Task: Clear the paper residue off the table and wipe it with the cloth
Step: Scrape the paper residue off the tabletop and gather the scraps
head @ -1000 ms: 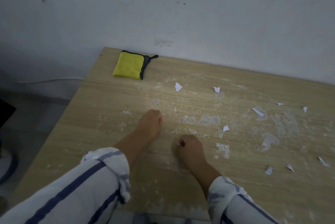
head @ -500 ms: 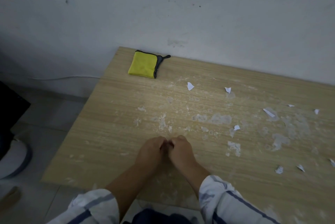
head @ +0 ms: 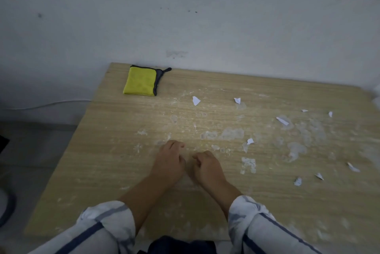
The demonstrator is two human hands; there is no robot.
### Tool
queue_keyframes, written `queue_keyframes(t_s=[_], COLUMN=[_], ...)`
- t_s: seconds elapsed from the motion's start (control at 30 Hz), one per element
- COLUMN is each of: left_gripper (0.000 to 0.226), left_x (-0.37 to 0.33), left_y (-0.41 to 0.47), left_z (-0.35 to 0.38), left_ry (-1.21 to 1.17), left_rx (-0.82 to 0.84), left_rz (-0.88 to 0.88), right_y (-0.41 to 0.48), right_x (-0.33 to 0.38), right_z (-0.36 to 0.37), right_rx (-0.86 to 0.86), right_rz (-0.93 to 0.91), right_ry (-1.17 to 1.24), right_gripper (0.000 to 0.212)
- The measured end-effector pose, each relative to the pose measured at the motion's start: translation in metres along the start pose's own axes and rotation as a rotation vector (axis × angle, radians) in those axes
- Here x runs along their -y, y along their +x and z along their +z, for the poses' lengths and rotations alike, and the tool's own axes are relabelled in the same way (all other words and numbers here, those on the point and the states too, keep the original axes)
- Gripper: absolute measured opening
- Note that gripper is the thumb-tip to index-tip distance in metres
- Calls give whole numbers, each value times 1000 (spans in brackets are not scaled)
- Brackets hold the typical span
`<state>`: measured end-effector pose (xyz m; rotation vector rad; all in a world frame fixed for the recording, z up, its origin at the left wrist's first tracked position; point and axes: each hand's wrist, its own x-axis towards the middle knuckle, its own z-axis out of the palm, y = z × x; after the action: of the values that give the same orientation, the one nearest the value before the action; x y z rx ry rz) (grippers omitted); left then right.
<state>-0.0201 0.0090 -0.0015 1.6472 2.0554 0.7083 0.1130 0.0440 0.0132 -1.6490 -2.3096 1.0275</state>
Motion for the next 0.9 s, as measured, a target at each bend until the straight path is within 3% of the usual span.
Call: queue_keyframes(t_s=[0.17,0.27,0.4,0.6,0.7,0.8,0.9], left_gripper=[52,51,42,23,30,45,48], left_x=[-31,-41,-46,-51,-51,-54,-54], left_y=[43,59,64,96,133,174,206], left_z=[28,45,59,59,52,44,40], left_ry=[130,237,308,346,342,246,245], left_rx=[184,182,53,-69,-87,-52,29], left_rz=[-35,-57,-97,-214,-258,-274,-261], right_y=[21,34,45,59,69,78,82], right_x=[-46,-76,-103,-119,-120,-120,-131], right_z=[-36,-66,-89,-84,-87,-92,-97], right_rx=[-152,-247,-160,-157,-199,-165,-60], right_rz=[106,161,248,27,-116,-191,-130], right_ry=[-28,-149,-251,-341,-442,-448,-357], right_gripper=[25,37,53,37,30,7,11])
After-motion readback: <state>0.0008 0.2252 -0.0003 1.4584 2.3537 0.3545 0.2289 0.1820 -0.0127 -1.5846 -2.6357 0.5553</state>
